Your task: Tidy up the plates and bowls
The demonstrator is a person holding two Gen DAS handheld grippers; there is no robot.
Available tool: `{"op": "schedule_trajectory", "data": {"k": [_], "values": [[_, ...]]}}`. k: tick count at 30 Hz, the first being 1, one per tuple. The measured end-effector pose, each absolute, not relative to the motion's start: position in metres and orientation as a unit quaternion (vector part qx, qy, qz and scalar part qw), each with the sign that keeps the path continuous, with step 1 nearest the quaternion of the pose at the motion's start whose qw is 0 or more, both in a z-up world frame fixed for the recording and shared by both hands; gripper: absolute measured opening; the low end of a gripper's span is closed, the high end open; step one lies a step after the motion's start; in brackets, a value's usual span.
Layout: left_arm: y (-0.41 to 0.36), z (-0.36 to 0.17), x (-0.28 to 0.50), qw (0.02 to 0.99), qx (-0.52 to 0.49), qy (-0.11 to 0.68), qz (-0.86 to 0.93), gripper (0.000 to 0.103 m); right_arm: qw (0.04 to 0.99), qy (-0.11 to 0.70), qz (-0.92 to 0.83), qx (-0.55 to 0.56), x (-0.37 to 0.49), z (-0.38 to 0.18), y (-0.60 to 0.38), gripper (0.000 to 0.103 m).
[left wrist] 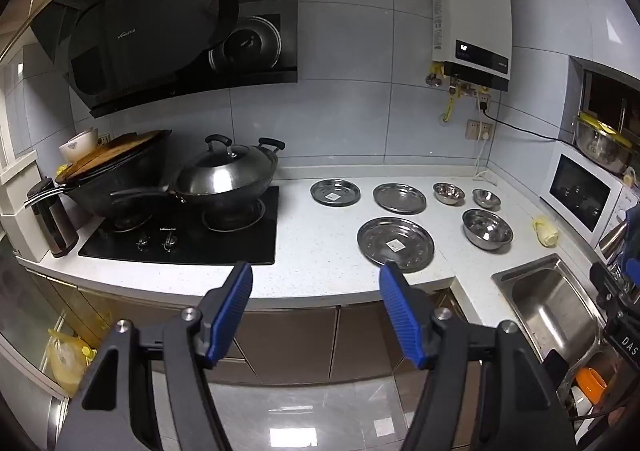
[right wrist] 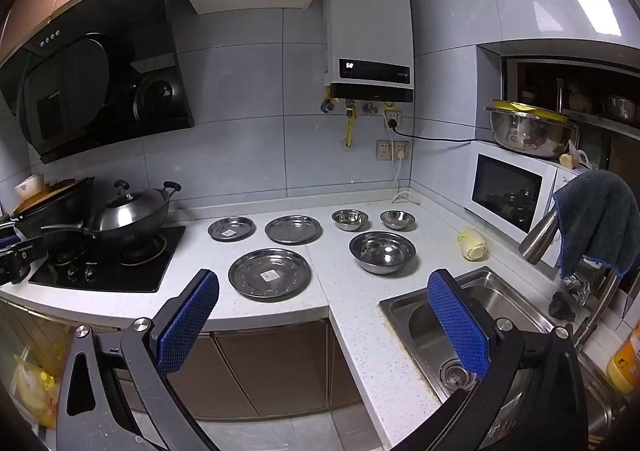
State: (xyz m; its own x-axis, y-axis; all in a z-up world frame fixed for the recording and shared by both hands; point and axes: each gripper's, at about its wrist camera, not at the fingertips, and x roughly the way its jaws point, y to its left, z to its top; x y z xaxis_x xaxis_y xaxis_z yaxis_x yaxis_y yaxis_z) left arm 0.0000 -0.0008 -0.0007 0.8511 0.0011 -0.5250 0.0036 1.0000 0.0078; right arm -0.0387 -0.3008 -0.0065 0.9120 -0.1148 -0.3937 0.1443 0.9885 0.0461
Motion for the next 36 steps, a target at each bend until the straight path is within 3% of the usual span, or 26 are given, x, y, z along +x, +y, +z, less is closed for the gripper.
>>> {"op": "schedule_trajectory", "data": {"k": [36], "values": [[0.006,0.009,-0.006,0.968,0.002,0.253,0.005,0.064,0.981,0.181,-0.058,0.028,-0.043,0.001,-0.289,0.102]]}}
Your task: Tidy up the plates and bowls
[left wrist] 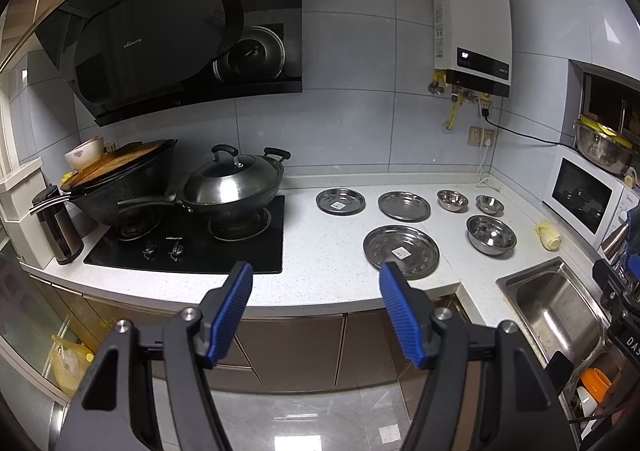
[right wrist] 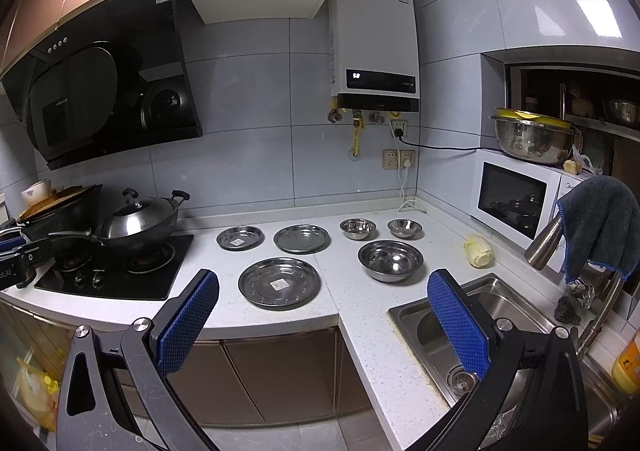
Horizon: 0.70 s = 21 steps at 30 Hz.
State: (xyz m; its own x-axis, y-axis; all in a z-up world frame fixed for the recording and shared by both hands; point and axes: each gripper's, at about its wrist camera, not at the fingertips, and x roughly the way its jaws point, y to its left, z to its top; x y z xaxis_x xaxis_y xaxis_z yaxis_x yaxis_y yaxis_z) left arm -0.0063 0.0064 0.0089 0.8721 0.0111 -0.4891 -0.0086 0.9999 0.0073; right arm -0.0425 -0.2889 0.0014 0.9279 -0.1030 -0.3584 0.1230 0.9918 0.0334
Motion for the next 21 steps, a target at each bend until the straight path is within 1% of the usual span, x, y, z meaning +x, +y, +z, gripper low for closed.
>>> {"op": "schedule_trajectory", "data": {"k": [21], "values": [[0.0037,0.0087,-0.0061,0.967,0.003,0.253,0.004,0.064,0.982,0.177,-0.058,0.025,-0.0419,0.003,-0.2852,0.102]]}}
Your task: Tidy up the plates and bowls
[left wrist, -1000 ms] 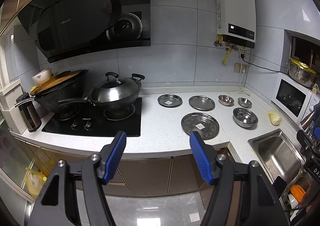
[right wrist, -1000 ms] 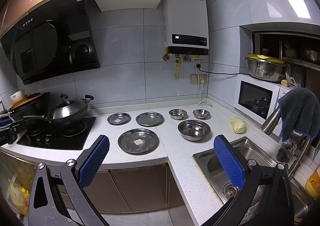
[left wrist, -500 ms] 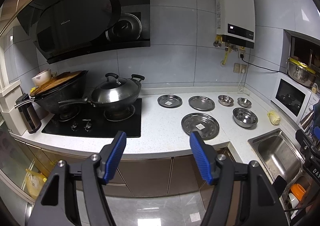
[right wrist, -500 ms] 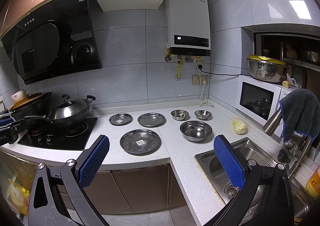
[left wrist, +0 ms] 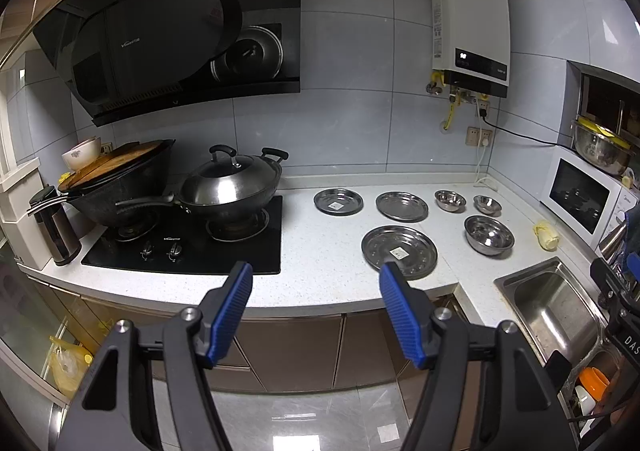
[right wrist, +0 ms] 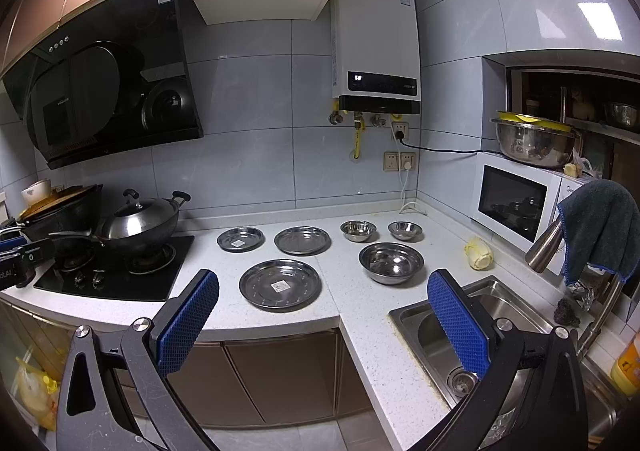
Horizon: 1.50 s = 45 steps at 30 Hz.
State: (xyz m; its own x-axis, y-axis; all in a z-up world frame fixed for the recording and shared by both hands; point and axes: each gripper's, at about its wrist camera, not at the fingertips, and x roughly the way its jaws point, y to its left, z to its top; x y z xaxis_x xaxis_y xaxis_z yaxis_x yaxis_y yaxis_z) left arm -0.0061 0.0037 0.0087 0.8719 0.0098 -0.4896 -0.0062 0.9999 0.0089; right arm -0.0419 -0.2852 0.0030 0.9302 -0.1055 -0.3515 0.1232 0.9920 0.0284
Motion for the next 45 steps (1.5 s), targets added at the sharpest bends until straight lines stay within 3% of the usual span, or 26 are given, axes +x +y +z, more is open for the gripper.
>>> {"op": "schedule_trajectory", "data": {"k": [24,45], "values": [[0.001,0.006,-0.001,0.965,-0.001,0.261,0.003,0.064,0.982,0.18,-0.058,0.026,-0.034,0.001,-0.283,0.102],[0.024,0.018,0.051,0.97,0.007,0.242,-0.012,0.064,0.986,0.148,-0.07,0.023,0.008,0.008,-0.253,0.102]]}}
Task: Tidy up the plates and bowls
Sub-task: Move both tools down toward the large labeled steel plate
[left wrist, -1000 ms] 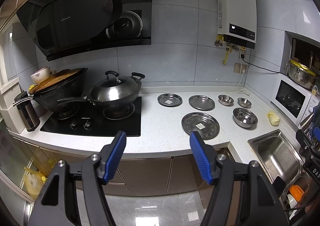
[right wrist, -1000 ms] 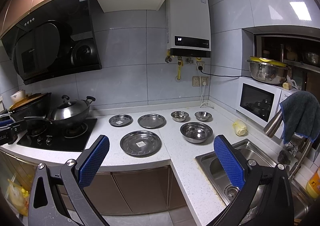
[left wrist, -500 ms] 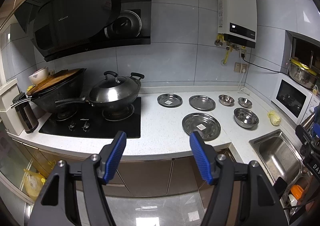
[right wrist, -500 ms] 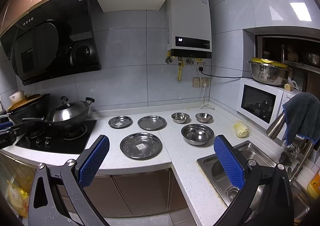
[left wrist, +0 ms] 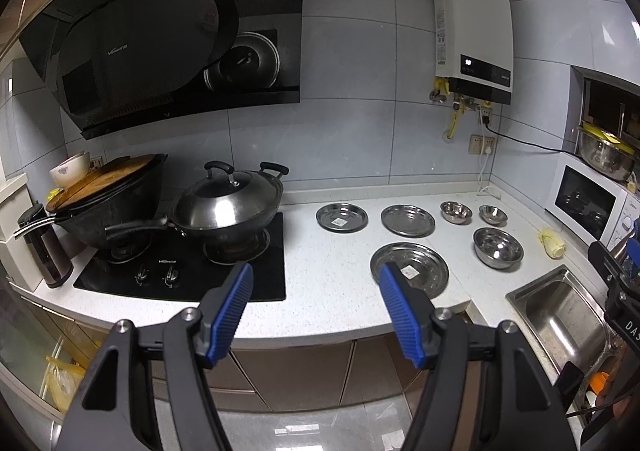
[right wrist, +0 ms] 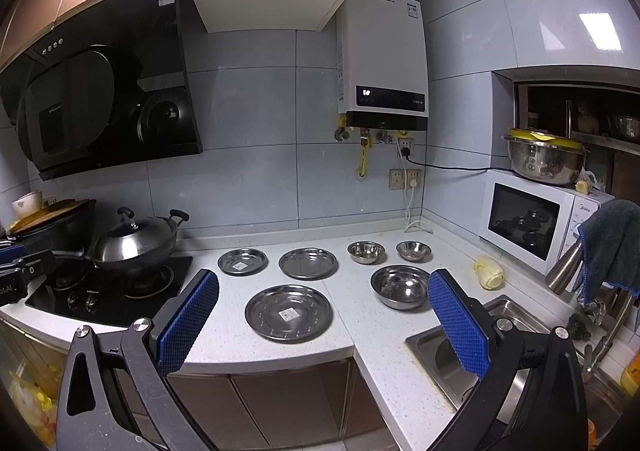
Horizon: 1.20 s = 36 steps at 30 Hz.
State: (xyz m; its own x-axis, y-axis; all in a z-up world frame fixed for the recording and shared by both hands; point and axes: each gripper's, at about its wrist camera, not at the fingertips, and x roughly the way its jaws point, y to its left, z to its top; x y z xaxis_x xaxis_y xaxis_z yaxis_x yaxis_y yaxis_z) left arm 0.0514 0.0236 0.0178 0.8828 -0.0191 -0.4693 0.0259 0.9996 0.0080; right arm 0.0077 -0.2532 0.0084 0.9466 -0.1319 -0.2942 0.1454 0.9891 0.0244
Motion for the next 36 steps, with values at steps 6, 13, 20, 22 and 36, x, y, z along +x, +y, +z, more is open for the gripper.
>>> {"op": "schedule_trajectory", "data": {"k": [6,13,20,22,36], "values": [[0.032,0.02,0.065,0.971,0.009,0.238,-0.017,0.064,0.986,0.143,-0.079,0.022,0.018,0.01,-0.248,0.102],[0.033,0.017,0.083,0.971,0.004,0.239,-0.023,0.064,0.987,0.138,-0.083,0.02,0.033,0.011,-0.248,0.102],[0.012,0.012,0.116,0.97,0.003,0.24,-0.023,0.065,0.988,0.135,-0.071,0.015,0.065,0.009,-0.256,0.102],[0.002,0.01,0.13,0.97,0.0,0.241,-0.019,0.064,0.989,0.133,-0.062,0.011,0.08,0.007,-0.264,0.102],[-0.089,-0.023,0.253,0.962,0.002,0.272,0.012,0.064,0.986,0.168,0.011,0.01,0.21,-0.03,-0.326,0.102]]}}
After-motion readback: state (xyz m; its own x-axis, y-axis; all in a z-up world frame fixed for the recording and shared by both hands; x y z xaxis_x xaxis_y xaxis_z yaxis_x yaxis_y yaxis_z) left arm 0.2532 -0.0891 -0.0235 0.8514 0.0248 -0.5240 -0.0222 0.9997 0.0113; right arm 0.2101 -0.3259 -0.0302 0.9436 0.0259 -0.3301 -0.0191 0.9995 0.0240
